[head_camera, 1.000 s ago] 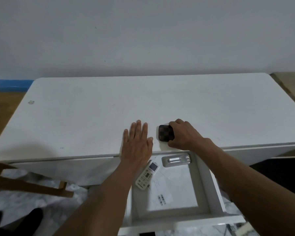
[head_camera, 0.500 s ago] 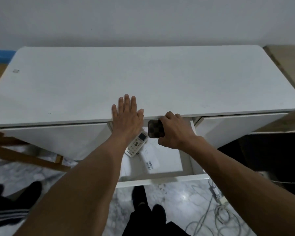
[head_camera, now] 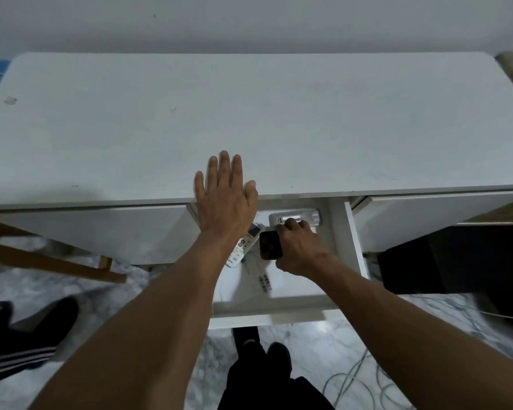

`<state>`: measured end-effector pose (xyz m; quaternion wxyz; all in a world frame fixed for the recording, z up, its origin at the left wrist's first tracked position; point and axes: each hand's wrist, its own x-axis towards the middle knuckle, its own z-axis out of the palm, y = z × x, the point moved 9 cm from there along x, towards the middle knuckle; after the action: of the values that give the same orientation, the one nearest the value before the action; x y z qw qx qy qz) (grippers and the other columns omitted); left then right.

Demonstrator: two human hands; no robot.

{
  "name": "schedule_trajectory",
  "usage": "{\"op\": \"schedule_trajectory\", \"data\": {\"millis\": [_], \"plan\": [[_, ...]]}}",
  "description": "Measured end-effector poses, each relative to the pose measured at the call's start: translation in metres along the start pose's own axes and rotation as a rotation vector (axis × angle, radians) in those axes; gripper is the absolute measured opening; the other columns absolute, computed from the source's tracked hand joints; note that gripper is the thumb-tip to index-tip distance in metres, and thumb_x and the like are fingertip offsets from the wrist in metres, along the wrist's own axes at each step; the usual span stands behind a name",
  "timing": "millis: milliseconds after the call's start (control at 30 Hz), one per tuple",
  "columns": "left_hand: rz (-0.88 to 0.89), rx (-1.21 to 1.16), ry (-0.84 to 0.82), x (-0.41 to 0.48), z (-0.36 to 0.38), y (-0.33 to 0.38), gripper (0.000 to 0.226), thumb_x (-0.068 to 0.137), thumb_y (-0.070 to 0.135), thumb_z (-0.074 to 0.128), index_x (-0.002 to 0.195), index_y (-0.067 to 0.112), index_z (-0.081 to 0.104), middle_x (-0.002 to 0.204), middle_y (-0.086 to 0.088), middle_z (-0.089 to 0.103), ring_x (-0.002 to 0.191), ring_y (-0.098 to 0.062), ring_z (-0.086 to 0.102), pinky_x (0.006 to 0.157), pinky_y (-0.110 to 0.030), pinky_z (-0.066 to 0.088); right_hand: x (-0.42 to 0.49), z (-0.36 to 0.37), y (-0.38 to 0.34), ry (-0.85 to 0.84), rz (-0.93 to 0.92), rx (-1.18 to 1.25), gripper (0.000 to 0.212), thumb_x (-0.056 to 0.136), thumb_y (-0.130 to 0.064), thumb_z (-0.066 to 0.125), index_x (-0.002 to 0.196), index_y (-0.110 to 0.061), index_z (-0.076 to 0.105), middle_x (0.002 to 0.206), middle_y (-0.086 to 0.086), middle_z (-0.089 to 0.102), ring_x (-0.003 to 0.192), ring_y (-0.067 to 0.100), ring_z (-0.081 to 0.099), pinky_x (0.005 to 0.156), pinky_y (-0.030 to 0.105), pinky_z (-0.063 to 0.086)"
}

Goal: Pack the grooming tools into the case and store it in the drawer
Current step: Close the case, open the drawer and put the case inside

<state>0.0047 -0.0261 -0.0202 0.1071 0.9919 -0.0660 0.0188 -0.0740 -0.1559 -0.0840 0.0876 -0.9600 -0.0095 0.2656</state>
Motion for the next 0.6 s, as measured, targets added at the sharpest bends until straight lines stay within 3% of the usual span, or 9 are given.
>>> {"op": "schedule_trajectory", "data": {"millis": [233,600], "plan": [[0.006,0.004,0.107,0.0,0.0,0.0,0.059,0.101,0.041,0.024,0.153,0.014,0.029,0.161,-0.009,0.025,0.15,-0.027,0.019,0.118,-0.051,0.01,0.028,0.029,0.005,-0.036,0.029,0.015,0.07,0.073,-0.018,0.071,0.134,-0.007,0.039,0.133,0.013,0.043,0.118,0.034,0.041,0.092,0.049,0.05],[0.015,0.011,0.15,0.0,0.001,0.0,0.059,0.101,0.04,0.023,0.152,0.013,0.033,0.16,-0.01,0.029,0.148,-0.027,0.024,0.117,-0.051,0.017,0.053,0.05,0.01,-0.058,0.019,0.028,0.076,0.077,-0.008,0.065,0.144,-0.011,0.03,0.142,0.01,0.037,0.123,0.034,0.039,0.096,0.047,0.048]]}}
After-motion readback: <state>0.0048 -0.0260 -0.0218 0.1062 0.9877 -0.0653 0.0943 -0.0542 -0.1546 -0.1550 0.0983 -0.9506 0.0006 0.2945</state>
